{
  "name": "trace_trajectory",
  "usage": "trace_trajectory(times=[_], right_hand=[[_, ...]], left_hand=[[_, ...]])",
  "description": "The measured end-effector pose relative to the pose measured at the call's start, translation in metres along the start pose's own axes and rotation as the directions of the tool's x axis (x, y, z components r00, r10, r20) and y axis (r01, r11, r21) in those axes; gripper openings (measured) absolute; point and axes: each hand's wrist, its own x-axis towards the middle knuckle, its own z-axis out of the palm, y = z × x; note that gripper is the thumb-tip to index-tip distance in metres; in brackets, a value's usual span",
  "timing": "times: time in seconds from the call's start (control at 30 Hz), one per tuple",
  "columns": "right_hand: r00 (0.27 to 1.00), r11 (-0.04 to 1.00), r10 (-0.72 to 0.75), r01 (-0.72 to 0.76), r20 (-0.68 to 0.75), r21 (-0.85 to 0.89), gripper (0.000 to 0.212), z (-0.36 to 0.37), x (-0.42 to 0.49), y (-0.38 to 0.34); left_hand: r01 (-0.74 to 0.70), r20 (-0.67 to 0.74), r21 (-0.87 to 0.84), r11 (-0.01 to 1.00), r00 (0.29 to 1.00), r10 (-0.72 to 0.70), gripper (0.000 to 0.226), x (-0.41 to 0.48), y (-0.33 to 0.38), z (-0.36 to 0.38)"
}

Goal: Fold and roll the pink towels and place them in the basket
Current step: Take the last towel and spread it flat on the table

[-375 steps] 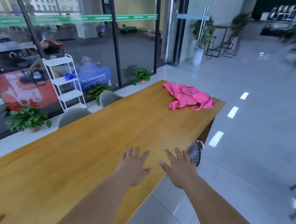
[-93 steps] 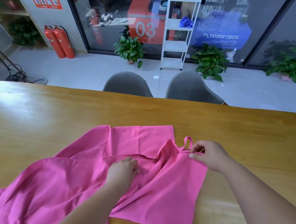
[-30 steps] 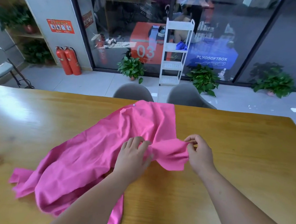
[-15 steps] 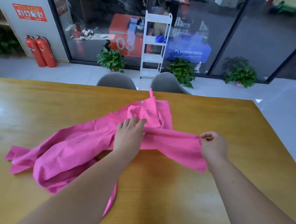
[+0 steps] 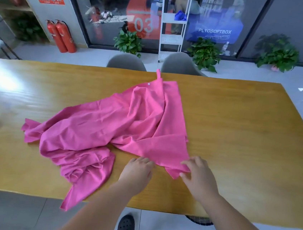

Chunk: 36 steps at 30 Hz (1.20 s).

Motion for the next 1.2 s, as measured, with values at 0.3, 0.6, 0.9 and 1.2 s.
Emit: trace_trajectory(times=[0.3,0.6,0.9,1.2], right_hand=[[0.928,0.861,-0.371,0.356,0.031,-0.364,0.039,0.027,-0.011,0.017],[0.828,0.74,-0.548,0.546,0.118,-0.394,0.038,0.025,-0.052,0.067],[0.906,0.913,-0.396,0.405,0.149,-0.041,0.045,0.001,-0.059,0.053],[0.969,0.966,-0.056,0.114,0.242,-0.231,0.081,-0.011,-0.03,0.065]], left_hand=[[-0.046,0.164,0.035,0.998,0.986,0.04,0.065,-0.024,0.06,0.03],[-0.074,0.144,0.155,0.985,0.988,0.052,0.059,-0.045,0.089,0.053],[-0.187,-0.01,0.18,0.966,0.981,0.191,0.038,-0.088,0.138,0.078],[-0.294,0.18,0.25,0.923,0.95,0.254,0.044,-0.122,0.145,0.085]])
